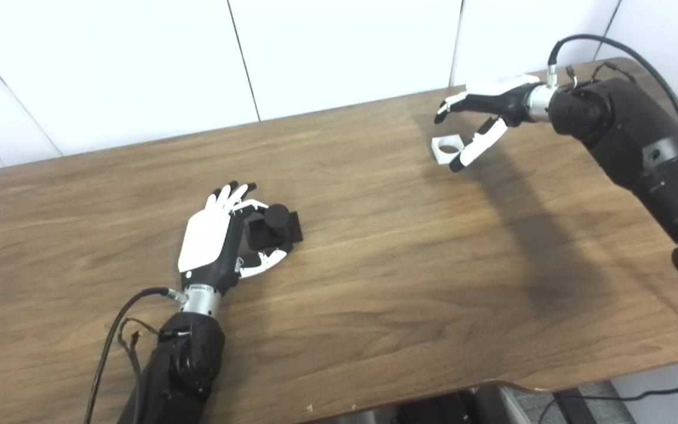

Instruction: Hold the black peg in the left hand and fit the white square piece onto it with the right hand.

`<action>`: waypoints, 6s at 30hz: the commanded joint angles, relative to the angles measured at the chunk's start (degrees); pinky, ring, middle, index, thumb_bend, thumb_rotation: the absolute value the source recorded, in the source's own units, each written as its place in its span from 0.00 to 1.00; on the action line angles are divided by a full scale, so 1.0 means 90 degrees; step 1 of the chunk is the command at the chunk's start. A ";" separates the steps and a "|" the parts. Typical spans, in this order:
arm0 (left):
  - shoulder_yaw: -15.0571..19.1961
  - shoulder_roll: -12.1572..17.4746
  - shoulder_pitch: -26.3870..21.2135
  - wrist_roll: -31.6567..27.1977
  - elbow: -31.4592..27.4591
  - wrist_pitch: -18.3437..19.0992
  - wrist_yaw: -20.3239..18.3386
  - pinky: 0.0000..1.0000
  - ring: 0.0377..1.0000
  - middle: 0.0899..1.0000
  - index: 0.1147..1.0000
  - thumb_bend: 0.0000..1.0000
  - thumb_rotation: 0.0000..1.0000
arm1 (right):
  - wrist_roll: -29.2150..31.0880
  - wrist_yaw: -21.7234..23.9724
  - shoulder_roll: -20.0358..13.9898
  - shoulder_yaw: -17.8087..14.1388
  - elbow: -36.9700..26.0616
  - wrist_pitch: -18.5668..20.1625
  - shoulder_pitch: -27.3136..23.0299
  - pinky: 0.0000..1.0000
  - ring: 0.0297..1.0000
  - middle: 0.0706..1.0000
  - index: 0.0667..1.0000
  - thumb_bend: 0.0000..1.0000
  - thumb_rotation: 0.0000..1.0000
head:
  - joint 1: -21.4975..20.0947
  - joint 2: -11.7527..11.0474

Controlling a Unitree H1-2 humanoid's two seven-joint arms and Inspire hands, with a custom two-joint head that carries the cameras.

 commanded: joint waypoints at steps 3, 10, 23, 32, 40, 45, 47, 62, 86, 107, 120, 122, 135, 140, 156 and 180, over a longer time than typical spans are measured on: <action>0.0006 0.0231 0.0166 0.0176 0.0157 0.0273 -0.0244 1.00 0.99 0.92 0.53 0.71 0.18 | -0.0046 -0.0230 -0.0070 -0.0011 0.0075 -0.0155 -0.0288 0.97 0.97 0.95 0.86 1.00 0.66 | 0.0008 0.0008; 0.0019 0.0262 0.0188 0.0183 0.0075 0.0319 -0.0323 1.00 0.99 0.92 0.54 0.71 0.18 | -0.0068 -0.0494 -0.0067 0.0005 0.0345 -0.0422 -0.0261 0.93 0.95 0.93 0.83 0.99 0.58 | 0.0028 0.0052; 0.0016 0.0250 0.0166 0.0208 0.0006 0.0360 -0.0411 1.00 0.99 0.92 0.55 0.69 0.20 | -0.0478 -0.1750 0.0137 0.0042 0.0619 -0.0627 -0.0080 0.95 0.93 0.88 0.63 0.75 0.31 | 0.0092 0.0090; 0.0023 0.0212 0.0138 0.0217 0.0020 0.0363 -0.0404 1.00 0.99 0.92 0.54 0.70 0.19 | -0.0515 -0.2454 0.0352 0.0067 0.0957 -0.0745 -0.0050 0.95 0.91 0.84 0.46 0.51 0.16 | 0.0149 0.0114; 0.0027 0.0188 0.0135 0.0219 0.0002 0.0374 -0.0393 1.00 0.99 0.92 0.53 0.70 0.19 | -0.0490 -0.2768 0.0570 0.0060 0.1207 -0.0659 -0.0050 0.94 0.89 0.83 0.45 0.52 0.16 | 0.0219 0.0144; 0.0038 0.0172 0.0156 0.0217 -0.0024 0.0378 -0.0374 1.00 0.98 0.92 0.53 0.70 0.19 | -0.0523 -0.3082 0.0632 0.0090 0.1291 -0.0757 -0.0014 0.94 0.88 0.81 0.45 0.52 0.15 | 0.0245 0.0168; 0.0040 0.0166 0.0172 0.0214 -0.0062 0.0407 -0.0402 1.00 0.99 0.92 0.53 0.70 0.19 | -0.0550 -0.3170 0.0633 0.0115 0.1288 -0.0751 0.0001 0.93 0.88 0.80 0.45 0.52 0.15 | 0.0238 0.0175; 0.0017 0.0144 0.0154 0.0228 0.0053 0.0334 -0.0281 1.00 0.98 0.91 0.53 0.72 0.16 | -0.0289 -0.3352 0.0548 -0.0153 0.0587 -0.0758 0.0265 0.90 0.87 0.77 0.45 0.52 0.14 | 0.0272 0.0252; -0.0018 0.0133 0.0056 0.0278 0.0149 0.0422 -0.0345 1.00 0.98 0.91 0.53 0.71 0.16 | 0.0058 -0.2600 0.0777 -0.0620 -0.1638 -0.0528 0.0553 0.86 0.86 0.76 0.45 0.52 0.15 | 0.0497 0.0355; -0.0104 -0.0101 -0.0079 0.0380 0.0407 0.0494 -0.0137 1.00 0.98 0.91 0.53 0.71 0.20 | 0.0474 -0.1404 0.1376 -0.0637 -0.3321 -0.0275 0.0696 0.92 0.87 0.78 0.45 0.52 0.15 | 0.1215 0.0454; -0.0158 -0.0165 -0.0109 0.0413 0.0421 0.0595 -0.0131 1.00 0.98 0.92 0.53 0.70 0.23 | 0.0470 -0.1115 0.2090 -0.0431 -0.3598 -0.0093 0.0814 0.97 0.89 0.79 0.45 0.52 0.16 | 0.1349 0.0466; -0.0155 -0.0163 -0.0103 0.0391 0.0406 0.0596 -0.0134 1.00 0.98 0.92 0.53 0.70 0.22 | 0.0436 -0.1145 0.2174 -0.0399 -0.3560 -0.0131 0.0804 0.97 0.89 0.79 0.45 0.52 0.15 | 0.1363 0.0469; -0.0166 -0.0188 -0.0090 0.0364 0.0328 0.0700 -0.0208 1.00 0.99 0.93 0.54 0.70 0.24 | 0.0145 -0.1232 0.2542 -0.0219 -0.3070 -0.0152 0.0741 0.96 0.89 0.79 0.44 0.52 0.15 | 0.1479 0.0486; -0.0176 -0.0198 -0.0072 0.0384 0.0274 0.0727 -0.0212 1.00 0.98 0.92 0.54 0.70 0.25 | 0.0112 -0.1295 0.2585 -0.0217 -0.2807 -0.0234 0.0743 0.98 0.89 0.79 0.44 0.52 0.15 | 0.1518 0.0491; -0.0225 -0.0182 -0.0035 0.0368 0.0195 0.0796 -0.0267 1.00 1.00 0.93 0.55 0.69 0.25 | 0.0018 -0.1402 0.2584 -0.0211 -0.2396 -0.0289 0.0638 0.98 0.89 0.79 0.44 0.52 0.15 | 0.1530 0.0476; -0.0285 -0.0227 -0.0041 0.0338 0.0204 0.0871 -0.0258 1.00 0.99 0.93 0.54 0.70 0.25 | 0.0009 -0.1620 0.2924 -0.0236 -0.2047 0.0047 0.0476 0.97 0.89 0.79 0.44 0.52 0.15 | 0.1504 0.0490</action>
